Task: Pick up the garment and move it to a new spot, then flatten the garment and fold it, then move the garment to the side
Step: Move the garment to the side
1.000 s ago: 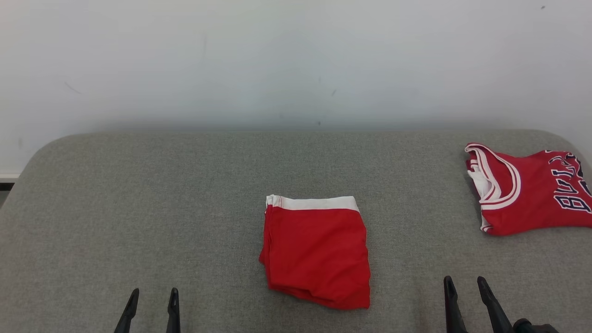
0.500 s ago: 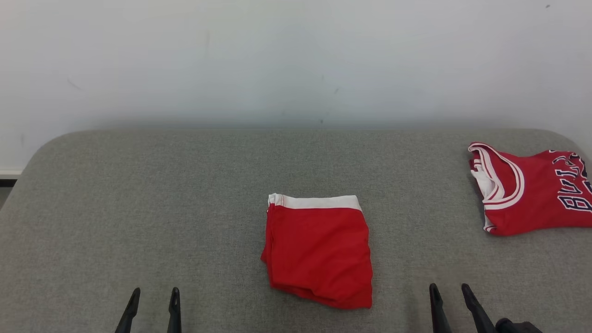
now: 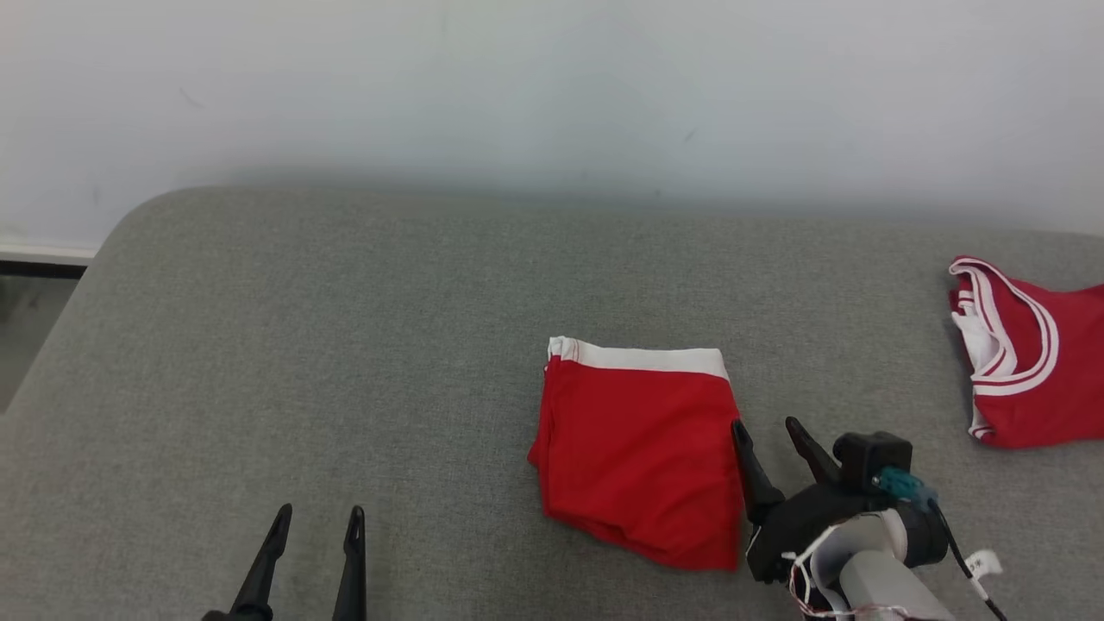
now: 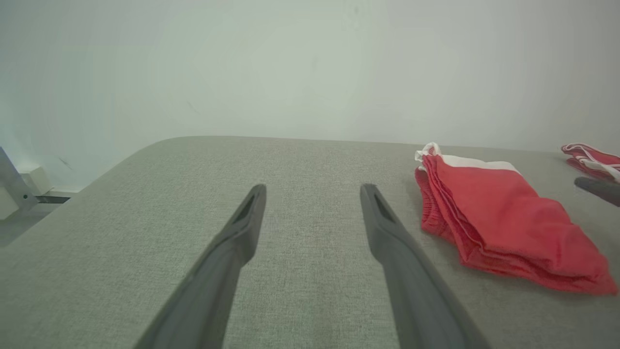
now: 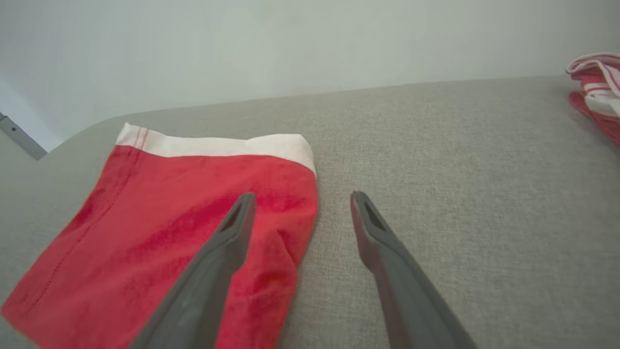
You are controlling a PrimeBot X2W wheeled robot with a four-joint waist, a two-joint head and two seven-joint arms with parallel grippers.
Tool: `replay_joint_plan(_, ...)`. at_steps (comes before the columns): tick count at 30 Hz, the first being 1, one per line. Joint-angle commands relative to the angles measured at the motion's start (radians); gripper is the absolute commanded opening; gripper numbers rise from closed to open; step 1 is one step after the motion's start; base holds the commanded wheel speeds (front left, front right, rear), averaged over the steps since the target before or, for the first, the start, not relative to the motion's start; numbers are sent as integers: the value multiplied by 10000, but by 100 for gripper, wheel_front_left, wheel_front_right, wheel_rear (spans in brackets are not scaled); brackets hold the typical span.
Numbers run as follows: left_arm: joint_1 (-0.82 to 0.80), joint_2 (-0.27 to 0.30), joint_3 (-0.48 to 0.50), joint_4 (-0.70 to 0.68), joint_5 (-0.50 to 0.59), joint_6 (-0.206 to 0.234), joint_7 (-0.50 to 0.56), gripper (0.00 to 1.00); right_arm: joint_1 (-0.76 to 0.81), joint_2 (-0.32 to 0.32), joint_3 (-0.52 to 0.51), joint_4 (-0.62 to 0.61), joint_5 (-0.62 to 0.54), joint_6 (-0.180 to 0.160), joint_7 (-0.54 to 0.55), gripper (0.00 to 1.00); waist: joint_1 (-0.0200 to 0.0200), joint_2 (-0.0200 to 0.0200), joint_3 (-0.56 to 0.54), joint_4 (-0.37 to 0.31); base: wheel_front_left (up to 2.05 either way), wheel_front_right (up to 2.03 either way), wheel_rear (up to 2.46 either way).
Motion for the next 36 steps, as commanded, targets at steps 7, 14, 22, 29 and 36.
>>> replay_joint_plan(7, -341, -45, -190, 96, -103, 13, -13, 100, -1629, 205, 14, 2732, 564, 12, 662, 100, -1, -1, 409, 650, 0, 0, 0)
replay_joint_plan(14, -290, -81, -76, 88, -184, 13, -13, 100, -1750, 403, 452, 3849, 1441, 12, 1040, 100, -1, -1, 441, 679, 0, 0, 0)
replay_joint_plan(22, -543, -100, -236, 150, -223, 13, -13, 100, -1538, 458, 2001, 3315, 3451, 12, 1504, 7, -1, -1, 588, 668, 0, 0, 0)
replay_joint_plan(29, -489, -104, -167, 142, -255, 13, -13, 100, -2030, 124, 2579, 3552, 3472, 10, 964, 0, -1, -1, 590, 456, 0, 0, 0)
replay_joint_plan(36, -499, -108, -300, 88, -336, 13, -13, 100, -2744, -1115, 3391, 3353, 3369, -4, 753, 0, -1, -1, 691, -50, 0, 0, 0)
